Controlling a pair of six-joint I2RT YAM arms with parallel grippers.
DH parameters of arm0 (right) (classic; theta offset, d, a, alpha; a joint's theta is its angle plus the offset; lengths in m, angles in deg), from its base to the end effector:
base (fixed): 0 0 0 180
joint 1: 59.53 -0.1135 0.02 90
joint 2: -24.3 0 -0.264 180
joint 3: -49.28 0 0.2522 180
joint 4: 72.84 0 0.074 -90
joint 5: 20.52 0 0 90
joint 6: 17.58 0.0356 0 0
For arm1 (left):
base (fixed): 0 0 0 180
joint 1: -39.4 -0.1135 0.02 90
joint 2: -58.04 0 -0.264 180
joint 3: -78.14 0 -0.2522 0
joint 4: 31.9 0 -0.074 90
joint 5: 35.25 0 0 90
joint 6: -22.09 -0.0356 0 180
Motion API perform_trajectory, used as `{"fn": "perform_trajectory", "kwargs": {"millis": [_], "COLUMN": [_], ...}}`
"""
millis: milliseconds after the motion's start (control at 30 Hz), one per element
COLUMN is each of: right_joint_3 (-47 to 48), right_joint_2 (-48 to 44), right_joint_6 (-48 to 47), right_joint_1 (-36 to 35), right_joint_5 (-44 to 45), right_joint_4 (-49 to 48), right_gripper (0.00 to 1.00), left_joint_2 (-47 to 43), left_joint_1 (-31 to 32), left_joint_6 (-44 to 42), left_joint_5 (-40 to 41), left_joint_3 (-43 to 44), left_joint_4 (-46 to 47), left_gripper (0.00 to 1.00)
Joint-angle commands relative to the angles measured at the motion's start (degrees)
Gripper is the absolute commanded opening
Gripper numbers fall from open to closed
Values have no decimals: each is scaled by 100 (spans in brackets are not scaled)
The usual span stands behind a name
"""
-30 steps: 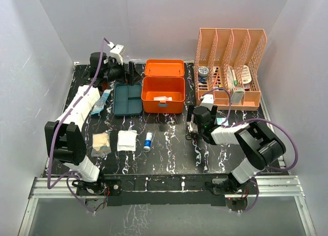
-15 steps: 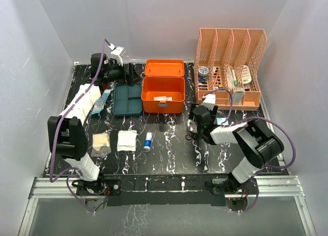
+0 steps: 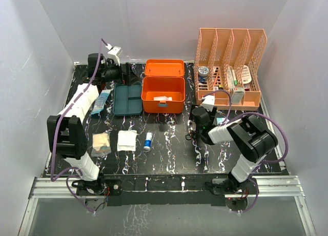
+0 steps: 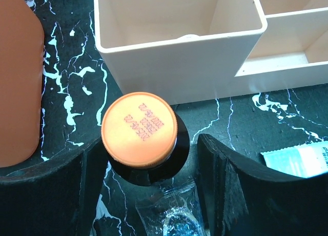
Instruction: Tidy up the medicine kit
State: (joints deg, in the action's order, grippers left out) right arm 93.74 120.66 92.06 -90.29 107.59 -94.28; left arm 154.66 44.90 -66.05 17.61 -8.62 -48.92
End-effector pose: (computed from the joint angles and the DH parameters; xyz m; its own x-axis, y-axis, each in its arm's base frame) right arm 0.2628 0.1309 0.1257 -0.3919 0.0745 -0.9170 0.1980 0.9802 -0.0049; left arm 0.3943 -0.0596 0.3252 -0.3675 0.0094 -0.9300 0.6281 0.7399 -0.2408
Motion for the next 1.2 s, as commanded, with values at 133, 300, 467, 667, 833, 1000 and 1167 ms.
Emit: {"fn": "perform_trajectory", "kwargs": {"millis": [133,300,467,667,833,1000,1167], "right_joint_3": [155,165,157,146,151,218,330], "right_joint_2": [225,305,474,410,89,-327,-938], "right_joint_6": [-119,-134,-191,-214,-207,-199,-141], "right_joint_1": [-26,-26,-26,-26,-43,-115,-204], "right_joint_5": [282,259,316,332,159,-46,-263], "right_joint_4": [-815,-953,-1008,-993,-774,-211,602], "right_gripper": [65,55,20,0,0,0,0], "left_joint_2": [98,119,170,162,102,3,-122], "left_joint_1": [-101,-160,-205,-228,-255,-297,-330], "left_joint_6": [-44,-35,-5,19,-15,-45,-89], "left_joint_5": [-315,-378,-428,-459,-463,-468,-429], "left_joint_3": [9,-28,-29,-40,-42,-59,-104], "left_joint_4": [142,150,197,195,80,-17,-122], "left_gripper": [99,99,99,99,99,99,99]}}
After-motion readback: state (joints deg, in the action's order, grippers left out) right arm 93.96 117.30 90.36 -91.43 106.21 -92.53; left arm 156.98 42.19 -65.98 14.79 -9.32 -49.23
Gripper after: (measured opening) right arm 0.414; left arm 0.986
